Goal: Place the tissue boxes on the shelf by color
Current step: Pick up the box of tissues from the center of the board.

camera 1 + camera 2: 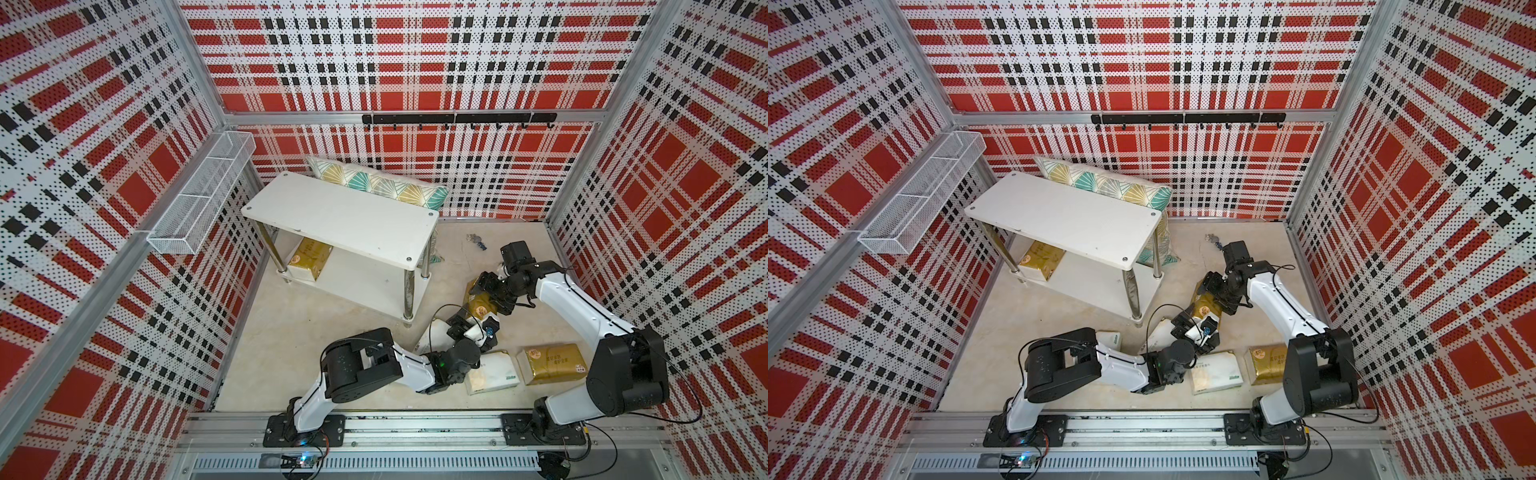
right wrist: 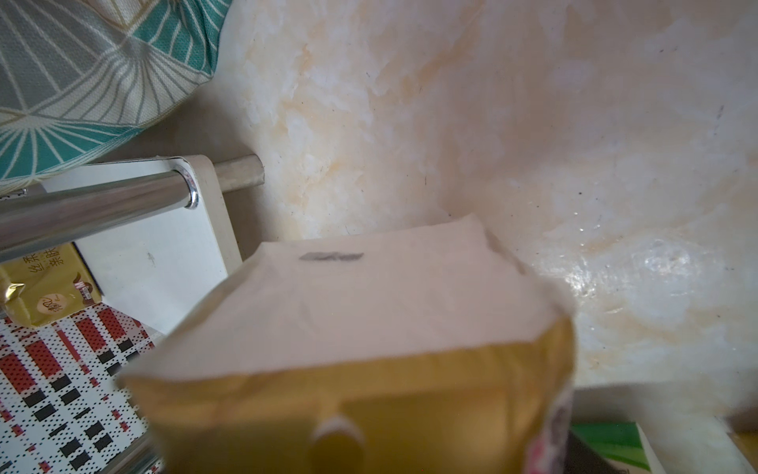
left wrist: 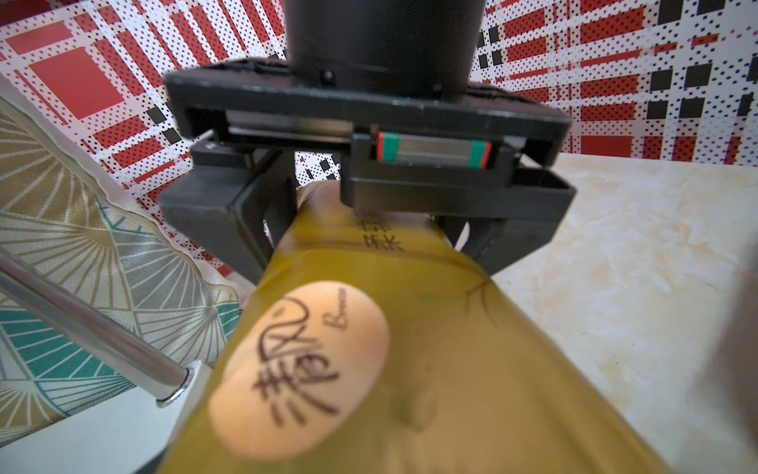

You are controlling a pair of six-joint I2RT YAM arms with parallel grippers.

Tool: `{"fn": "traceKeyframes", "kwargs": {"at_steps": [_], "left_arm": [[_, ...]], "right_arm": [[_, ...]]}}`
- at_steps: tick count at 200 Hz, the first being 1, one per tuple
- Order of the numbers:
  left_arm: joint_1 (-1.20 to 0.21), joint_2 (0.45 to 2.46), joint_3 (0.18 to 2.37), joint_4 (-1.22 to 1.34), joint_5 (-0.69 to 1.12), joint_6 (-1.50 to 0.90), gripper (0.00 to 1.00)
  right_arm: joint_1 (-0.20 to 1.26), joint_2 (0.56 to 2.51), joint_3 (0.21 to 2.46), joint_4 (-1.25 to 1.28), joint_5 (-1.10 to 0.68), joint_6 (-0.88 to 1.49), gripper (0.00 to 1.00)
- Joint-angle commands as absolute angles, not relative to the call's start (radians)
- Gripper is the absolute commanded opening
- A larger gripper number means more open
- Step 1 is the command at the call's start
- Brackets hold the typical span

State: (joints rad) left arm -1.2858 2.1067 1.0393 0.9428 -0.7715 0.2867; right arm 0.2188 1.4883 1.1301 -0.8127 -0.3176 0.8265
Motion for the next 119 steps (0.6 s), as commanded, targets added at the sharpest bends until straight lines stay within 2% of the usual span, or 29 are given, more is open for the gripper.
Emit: {"fn": "traceKeyframes", "kwargs": {"at_steps": [1,30,33,37,119], "left_arm": [[-1.288,2.08,1.029,0.976,-0.756,0.26,0.9],[-1.292,2.068,1.014,0.98,-0.749,0.252,0.89],[-1.292,2.065,1.012,0.981,-0.749,0.249,0.89],[-1.292,2.063,1.011,0.982,-0.749,0.246,0.89],[-1.291,1.97,0.932,1.004,-0.702,0.181,0.89]], "right_arm": [[0.224,1.483,1.141,-0.824,-0.328,0.796,0.84],[0.208,1.488,1.161,-0.822,-0.327,0.782,0.9],[0.206,1.489,1.164,-0.824,-0.326,0.781,0.98],[0.202,1.491,1.166,-0.825,-0.326,0.781,1.0],[0.106,1.504,1.215,-0.863,-0.318,0.747,1.0]]}}
